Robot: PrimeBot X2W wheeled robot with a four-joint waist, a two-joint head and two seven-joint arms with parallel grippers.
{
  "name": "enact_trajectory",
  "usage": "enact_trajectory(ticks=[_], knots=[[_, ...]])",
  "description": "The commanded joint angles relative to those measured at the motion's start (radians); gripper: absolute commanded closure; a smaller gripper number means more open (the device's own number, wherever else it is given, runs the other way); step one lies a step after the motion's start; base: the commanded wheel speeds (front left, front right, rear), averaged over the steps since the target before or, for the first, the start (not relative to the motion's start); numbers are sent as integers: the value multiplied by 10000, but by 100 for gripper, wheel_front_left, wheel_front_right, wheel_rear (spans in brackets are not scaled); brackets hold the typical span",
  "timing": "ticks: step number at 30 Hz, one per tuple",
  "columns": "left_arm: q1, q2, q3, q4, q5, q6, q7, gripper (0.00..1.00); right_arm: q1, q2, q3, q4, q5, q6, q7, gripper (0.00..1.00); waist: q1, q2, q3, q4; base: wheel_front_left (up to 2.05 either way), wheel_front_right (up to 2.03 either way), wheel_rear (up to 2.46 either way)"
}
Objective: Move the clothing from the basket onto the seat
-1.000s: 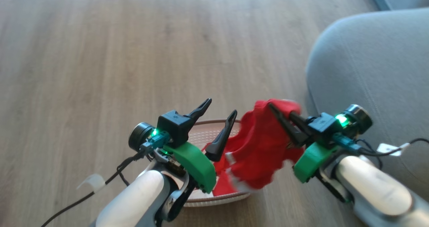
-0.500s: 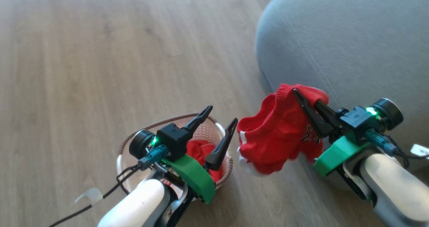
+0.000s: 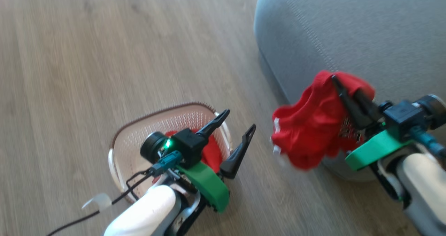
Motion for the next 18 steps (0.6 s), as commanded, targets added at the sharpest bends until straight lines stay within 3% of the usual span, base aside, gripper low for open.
enact_trajectory(ticks=[1,9,18], knots=[[-661,84,304,-396,105,-65,39,0,-52,-85,-252,-359,-42,69,-37,100,-1,0,515,324,0,0,0],[-1639,168,335,-503,437,-177,359,0,-1223,358,-1748,254,955,69,-183,100,-1,0,2283,1117,0,0,0],[-2426,-152,430,-338,536,-236,226,0,-4024,-271,-3639,1763,1560,69,99,100,-1,0,3906,2211,0,0,0]])
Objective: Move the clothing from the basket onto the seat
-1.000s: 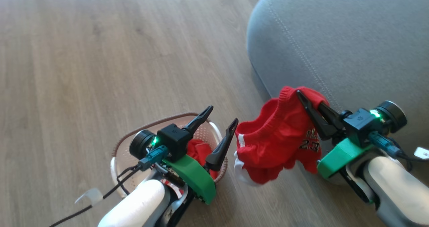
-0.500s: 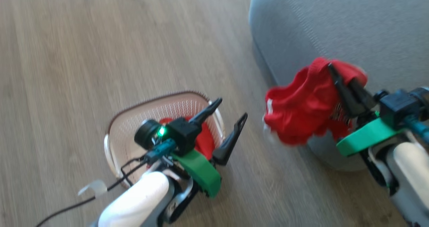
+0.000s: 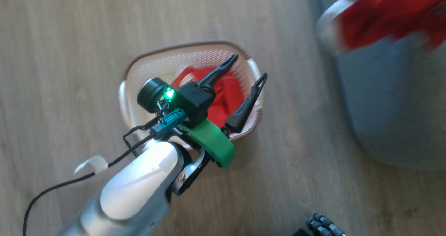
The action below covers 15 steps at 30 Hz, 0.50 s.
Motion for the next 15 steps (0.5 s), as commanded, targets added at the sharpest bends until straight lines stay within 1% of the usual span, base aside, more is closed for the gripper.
enact_trajectory(ticks=[1,2,3,8,11,15], knots=[[-253,-14,344,-287,95,-8,-83,0,-274,-363,-180,-152,109,69,84,100,-4,0,748,792,0,0,0],[-278,-63,342,-243,88,-3,-125,0,-700,-524,-480,79,198,69,208,100,-4,0,887,955,0,0,0],[-259,-131,397,-166,24,44,-231,0,-1631,-814,-983,600,286,69,444,100,-4,0,1114,1199,0,0,0],[-190,-330,507,-170,-127,164,-507,0,-4106,-1313,-2541,2192,589,69,1489,100,-4,0,1855,1917,0,0,0],[-152,-487,411,-145,-147,156,-650,0,-5420,-1716,-3662,3284,189,69,1894,100,-4,0,2269,2301,0,0,0],[-229,-579,348,-131,-59,190,-788,0,-6548,-2189,-4793,4419,-738,69,2222,100,-4,0,2774,2599,0,0,0]])
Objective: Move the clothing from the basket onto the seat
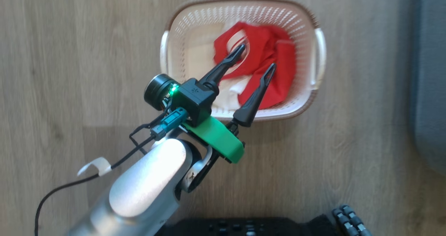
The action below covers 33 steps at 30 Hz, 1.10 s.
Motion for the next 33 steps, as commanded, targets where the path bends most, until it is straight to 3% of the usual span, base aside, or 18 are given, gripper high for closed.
enact_trajectory(ticks=[1,6,12,13,14,15,16,27,33], knots=[[-154,30,225,-306,82,18,-95,0,-179,-372,-281,-116,-174,69,38,100,-2,0,519,416,0,0,0],[-503,53,262,-334,247,54,-99,0,-183,-761,-2032,1411,-1354,69,-268,100,-2,0,1005,437,0,0,0],[-732,82,263,-303,368,135,-31,0,548,-153,-2933,2518,-2136,69,-1133,98,-2,0,1249,135,0,0,0],[-727,116,281,-280,363,147,-32,0,598,-28,-2942,2589,-2173,69,-1271,88,-2,0,1223,70,0,0,0],[-712,158,306,-260,352,164,-29,0,630,90,-2935,2663,-2201,69,-1380,66,-2,0,1183,-2,0,0,0],[-695,201,337,-248,333,183,-18,0,657,193,-2888,2705,-2220,69,-1486,50,-2,0,1134,-69,0,0,0],[-687,250,377,-241,321,209,-6,0,683,287,-2806,2723,-2221,69,-1575,0,-2,0,1071,-141,0,0,0],[-317,570,806,80,-100,333,-228,0,2345,735,-870,2433,-2399,69,-1866,0,-2,0,-545,-982,0,0,0],[582,796,1292,640,-685,473,-650,0,4514,1169,128,1375,-1391,69,-2300,0,-2,0,-2267,-1429,0,0,0]])
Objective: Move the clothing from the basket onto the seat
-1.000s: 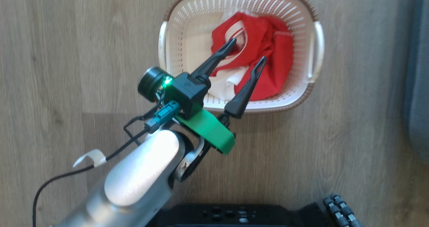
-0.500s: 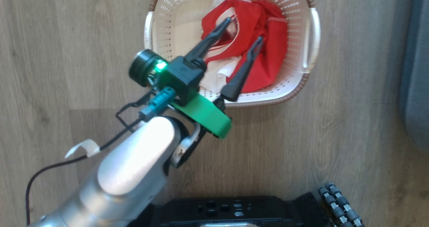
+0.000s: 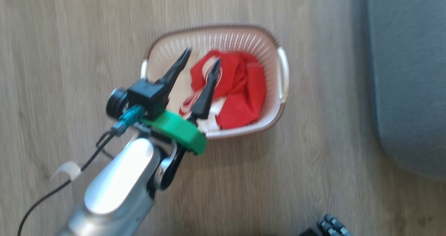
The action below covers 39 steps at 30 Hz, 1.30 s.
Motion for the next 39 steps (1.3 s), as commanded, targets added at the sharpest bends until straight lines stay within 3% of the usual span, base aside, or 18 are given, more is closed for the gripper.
enact_trajectory(ticks=[1,8,16,21,27,34,39], knots=[[209,237,371,-176,-96,46,-128,0,648,-283,154,-536,115,69,-139,0,0,0,-1241,-411,0,0,0],[1340,257,973,491,-617,212,-477,0,3735,797,529,-2787,831,69,-382,0,0,0,-3122,-26,0,0,0],[2822,669,2148,760,-903,426,-595,0,6280,2496,915,-5629,-110,69,-223,0,0,0,-4465,799,0,0,0],[3433,898,3140,599,-707,495,-602,0,7298,3204,1580,-6888,-901,69,-30,0,0,0,-4899,1308,0,0,0],[3892,868,4017,512,-272,280,-603,0,8115,3671,2492,-7356,-1527,69,-100,0,0,0,-5252,1664,0,0,0],[4416,773,4814,855,333,-276,-604,0,8840,3909,3695,-7108,-2139,69,-361,0,0,0,-5623,1660,0,0,0],[4673,617,5245,1045,634,-525,-604,0,9076,4123,4019,-6883,-2253,69,-443,0,0,0,-5707,1627,0,0,0]])
